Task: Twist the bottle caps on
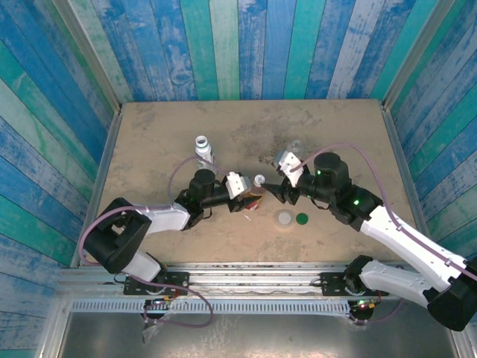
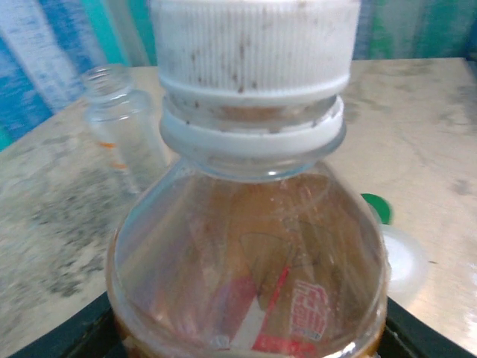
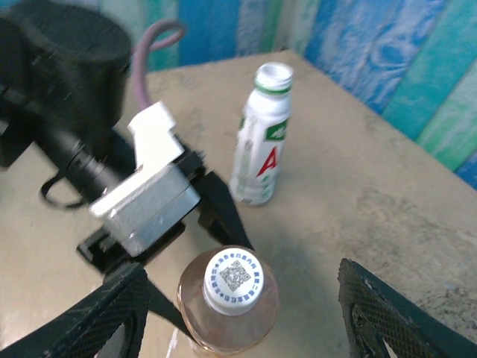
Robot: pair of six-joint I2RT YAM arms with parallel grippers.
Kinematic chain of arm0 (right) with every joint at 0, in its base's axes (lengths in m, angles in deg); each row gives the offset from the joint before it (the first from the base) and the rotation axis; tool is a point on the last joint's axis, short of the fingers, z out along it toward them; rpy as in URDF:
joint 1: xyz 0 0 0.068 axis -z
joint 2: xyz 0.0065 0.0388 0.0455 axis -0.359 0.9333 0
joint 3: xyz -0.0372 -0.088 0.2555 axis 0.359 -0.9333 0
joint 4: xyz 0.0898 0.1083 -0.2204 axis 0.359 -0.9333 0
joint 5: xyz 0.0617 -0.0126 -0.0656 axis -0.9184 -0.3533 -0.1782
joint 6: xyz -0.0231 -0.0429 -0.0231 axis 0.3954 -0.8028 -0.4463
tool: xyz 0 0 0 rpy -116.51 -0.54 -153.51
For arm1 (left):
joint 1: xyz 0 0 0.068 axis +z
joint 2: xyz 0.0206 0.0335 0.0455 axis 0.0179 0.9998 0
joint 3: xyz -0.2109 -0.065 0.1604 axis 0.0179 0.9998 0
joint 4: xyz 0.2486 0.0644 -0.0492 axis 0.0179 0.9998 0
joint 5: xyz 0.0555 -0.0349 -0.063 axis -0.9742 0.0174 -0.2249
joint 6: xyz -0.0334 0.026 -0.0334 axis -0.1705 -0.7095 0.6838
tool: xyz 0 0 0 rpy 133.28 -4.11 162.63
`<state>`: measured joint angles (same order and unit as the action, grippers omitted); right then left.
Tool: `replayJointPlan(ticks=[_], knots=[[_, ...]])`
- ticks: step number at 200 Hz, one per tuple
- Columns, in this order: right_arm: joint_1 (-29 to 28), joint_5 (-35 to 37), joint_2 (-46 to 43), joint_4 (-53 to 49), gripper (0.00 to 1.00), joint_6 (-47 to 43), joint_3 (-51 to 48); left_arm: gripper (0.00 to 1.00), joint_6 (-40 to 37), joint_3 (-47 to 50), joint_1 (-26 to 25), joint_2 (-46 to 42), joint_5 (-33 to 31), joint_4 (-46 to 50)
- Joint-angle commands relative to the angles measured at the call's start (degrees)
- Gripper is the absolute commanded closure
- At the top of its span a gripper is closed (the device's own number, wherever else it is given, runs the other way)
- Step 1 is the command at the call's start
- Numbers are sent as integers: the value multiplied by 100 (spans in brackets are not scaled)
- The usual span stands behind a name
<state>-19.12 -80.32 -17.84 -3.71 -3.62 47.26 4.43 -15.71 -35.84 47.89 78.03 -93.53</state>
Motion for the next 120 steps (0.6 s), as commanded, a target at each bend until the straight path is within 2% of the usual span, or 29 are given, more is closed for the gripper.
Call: replayJointPlan(ticks=[1, 28, 44, 71, 105, 120], knots=[[32, -582, 101, -1072, 29, -1018, 306, 37, -322, -73, -10, -365, 950, 94], [33, -694, 399, -1059, 29, -1084, 419, 36, -297, -90, -10, -348, 1202, 58], [29, -857, 639, -962, 33, -1011, 472, 36, -290, -82, -14, -364, 1230, 47], [34, -1118, 999, -971, 45, -983, 621, 36, -268, -82, -14, -376, 1257, 35], [33, -1240, 1121, -992, 69, -997, 670, 36, -224, -56, -15, -378, 1243, -47], [36, -1289, 1112, -979, 75, -972, 662, 36, -175, -17, -15, -373, 1238, -152]])
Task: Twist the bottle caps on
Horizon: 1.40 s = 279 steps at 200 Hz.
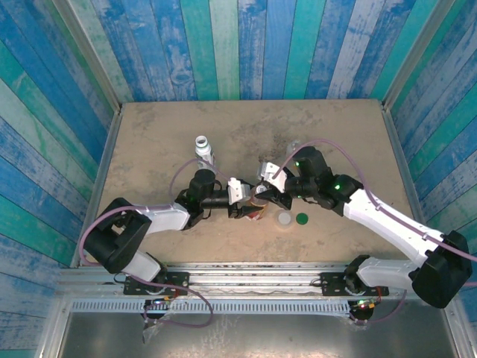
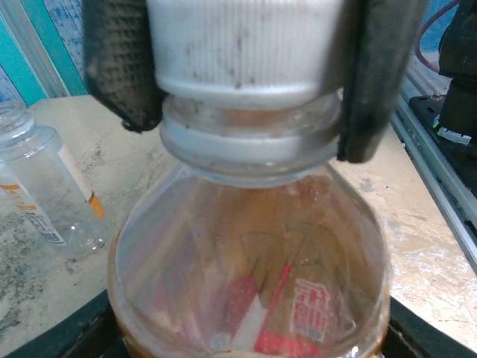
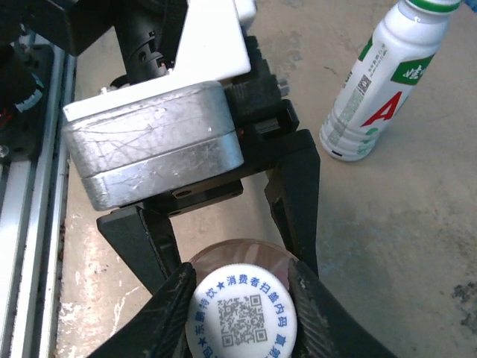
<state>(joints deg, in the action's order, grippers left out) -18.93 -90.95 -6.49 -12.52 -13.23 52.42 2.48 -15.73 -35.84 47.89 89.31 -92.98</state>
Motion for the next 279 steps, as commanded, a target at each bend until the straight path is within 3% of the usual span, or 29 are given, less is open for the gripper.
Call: replayJointPlan(ticks=[1, 56, 83, 135, 164, 184, 197, 235, 279], knots=[[16, -233, -18, -100, 76, -5, 146, 35, 28, -12, -15, -369, 102, -220], [55, -596, -379, 552, 77, 360, -160, 18, 686, 264, -14, -400, 208, -1348], [107, -978, -613, 1021, 77, 586, -367, 16, 974, 318, -14, -365, 382, -1779], [147, -1016, -746, 1023, 74, 656, -513, 36, 944, 307, -13, -444, 580, -1668], [149, -824, -886, 889, 62, 599, -522, 40, 762, 272, -14, -492, 557, -1408], [147, -571, -1048, 559, 36, 435, -430, 41, 604, 253, -10, -536, 472, -1217], [147, -375, -1176, 220, 29, 270, -328, 41, 371, 230, -14, -574, 381, -939], [43, 280, -1141, -1565, 21, -1001, 395, 40, -488, 125, -14, -739, -21, 119], [-474, 1334, -303, -3340, 27, -2089, 1622, 41, -975, -17, -16, -1018, -96, 945]])
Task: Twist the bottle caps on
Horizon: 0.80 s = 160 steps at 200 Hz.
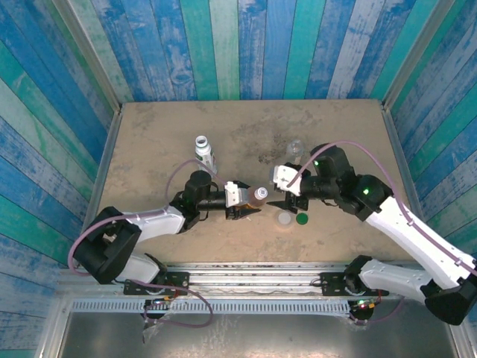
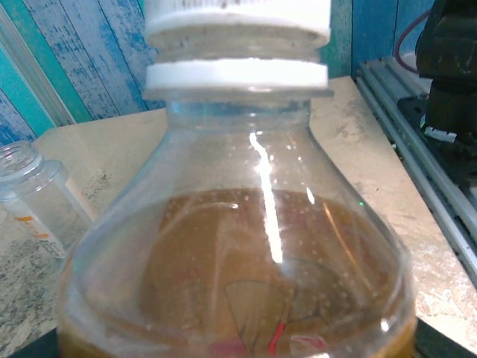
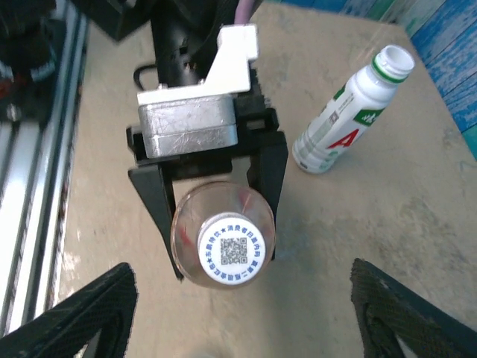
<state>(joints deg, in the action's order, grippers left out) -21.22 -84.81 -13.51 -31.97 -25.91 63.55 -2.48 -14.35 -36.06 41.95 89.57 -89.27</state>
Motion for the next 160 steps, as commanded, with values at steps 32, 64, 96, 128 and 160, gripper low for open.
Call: replayJointPlan(ticks=[32, 64, 96, 128, 160], knots=[[-603, 851, 934, -1835, 36, -1226, 1125, 40, -544, -191, 3, -438, -32, 708], [-643, 910, 1316, -1849, 42, -1332, 1339, 40, -487, -174, 8, -487, 130, 643], [-647, 818, 1587, -1849, 49, -1351, 1511, 40, -518, -173, 8, -491, 144, 658], [-647, 810, 1767, -1849, 54, -1358, 1632, 39, -522, -173, 8, -491, 148, 679], [-645, 833, 1796, -1849, 64, -1364, 1619, 40, -573, -182, 8, -455, 105, 730]])
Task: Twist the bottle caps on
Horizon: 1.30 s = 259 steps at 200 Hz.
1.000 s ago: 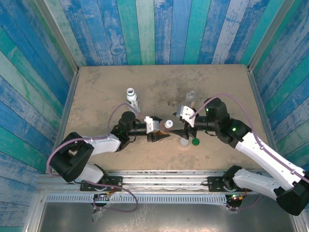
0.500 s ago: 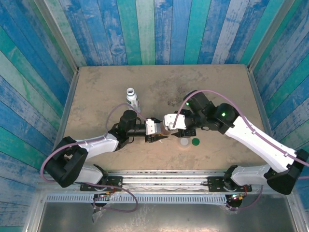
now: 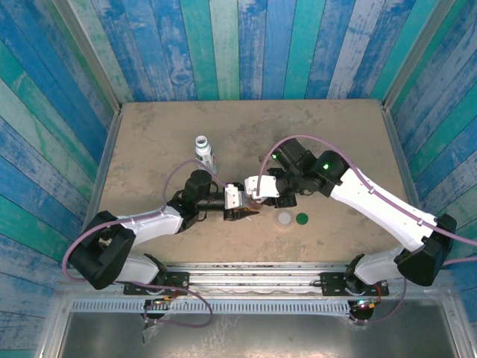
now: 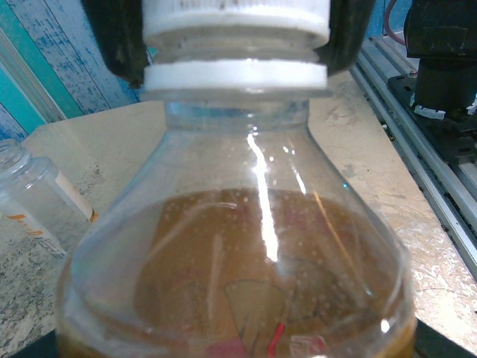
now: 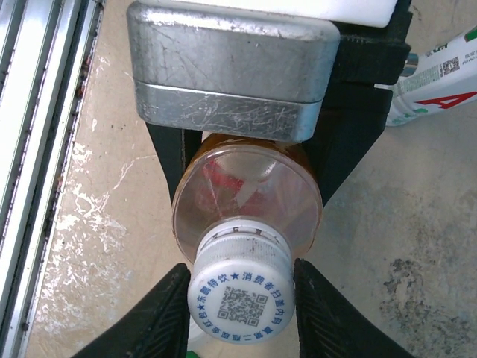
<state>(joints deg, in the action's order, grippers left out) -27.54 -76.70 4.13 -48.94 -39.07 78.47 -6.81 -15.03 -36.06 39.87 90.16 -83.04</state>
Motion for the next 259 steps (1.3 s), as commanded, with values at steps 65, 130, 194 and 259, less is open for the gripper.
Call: replayJointPlan(ticks=[65, 130, 194, 259], knots=[[50, -117, -167, 245, 82, 1063, -173, 41, -16, 15, 18, -331, -1666, -651], [172, 1314, -12, 1342, 84, 5610, -331, 42, -52, -291, 17, -120, -2666, -1184], [305, 515, 184, 961, 59, 6317, -16, 41, -213, -211, -1, -122, -2214, -986], [238, 300, -1184, 1048, 36, 1919, -924, 41, -491, -250, -1, -339, -1342, -262]])
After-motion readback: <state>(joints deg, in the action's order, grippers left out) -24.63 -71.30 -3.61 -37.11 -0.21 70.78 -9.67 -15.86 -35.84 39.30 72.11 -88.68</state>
